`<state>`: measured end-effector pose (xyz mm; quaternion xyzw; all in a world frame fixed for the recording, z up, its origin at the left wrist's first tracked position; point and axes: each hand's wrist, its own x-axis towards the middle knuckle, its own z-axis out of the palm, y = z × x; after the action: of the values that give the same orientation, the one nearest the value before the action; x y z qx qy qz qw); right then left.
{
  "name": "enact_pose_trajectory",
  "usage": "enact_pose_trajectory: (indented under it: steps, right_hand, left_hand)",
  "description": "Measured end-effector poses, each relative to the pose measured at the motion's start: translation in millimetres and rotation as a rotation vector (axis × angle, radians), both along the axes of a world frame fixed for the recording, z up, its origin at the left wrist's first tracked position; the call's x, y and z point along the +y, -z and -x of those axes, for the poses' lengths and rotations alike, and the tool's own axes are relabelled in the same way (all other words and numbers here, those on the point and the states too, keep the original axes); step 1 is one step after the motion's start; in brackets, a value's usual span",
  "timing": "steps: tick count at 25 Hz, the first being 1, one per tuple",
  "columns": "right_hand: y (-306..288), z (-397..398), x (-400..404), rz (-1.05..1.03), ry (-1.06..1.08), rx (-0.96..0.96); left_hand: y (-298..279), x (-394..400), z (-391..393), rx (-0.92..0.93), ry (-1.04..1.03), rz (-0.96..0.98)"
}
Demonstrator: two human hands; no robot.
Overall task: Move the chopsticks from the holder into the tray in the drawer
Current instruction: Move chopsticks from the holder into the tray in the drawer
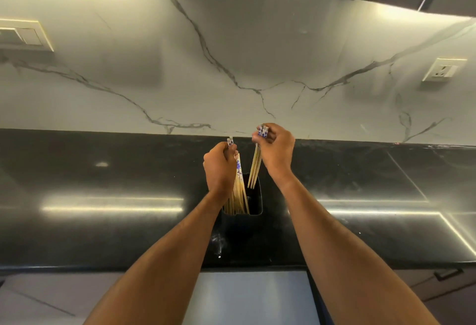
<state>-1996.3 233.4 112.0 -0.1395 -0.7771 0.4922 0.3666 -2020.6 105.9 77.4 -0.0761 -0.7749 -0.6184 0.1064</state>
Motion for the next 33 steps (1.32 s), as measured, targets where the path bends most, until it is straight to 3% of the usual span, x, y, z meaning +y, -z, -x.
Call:
enact_pose_trajectory:
  steps: [9,15,25,30,33]
  right_hand:
    - [-62,-45,-7,-0.158,-0.267,-0.045]
    - [-59,-64,-9,-0.189,-0.293,-0.134]
    - [-55,-84,-13,0.030,-0.222,-0.164]
    - [-53,-96,-6,0.279,-0.095,-0.120]
    - [-43,-104,-3,0.220,-0.139,-0.147]
  left_hand:
    - [-60,1,-30,0.192,0.085,0.010]
    - [-68,-4,-44,0.126,0.158,-0.036]
    - [-68,-3,-66,0.025,0.276,-0.081]
    - [-56,-18,-75,-0.409,0.795,-0.042]
    - [-45,-22,-81,-0.440,0.838,0.032]
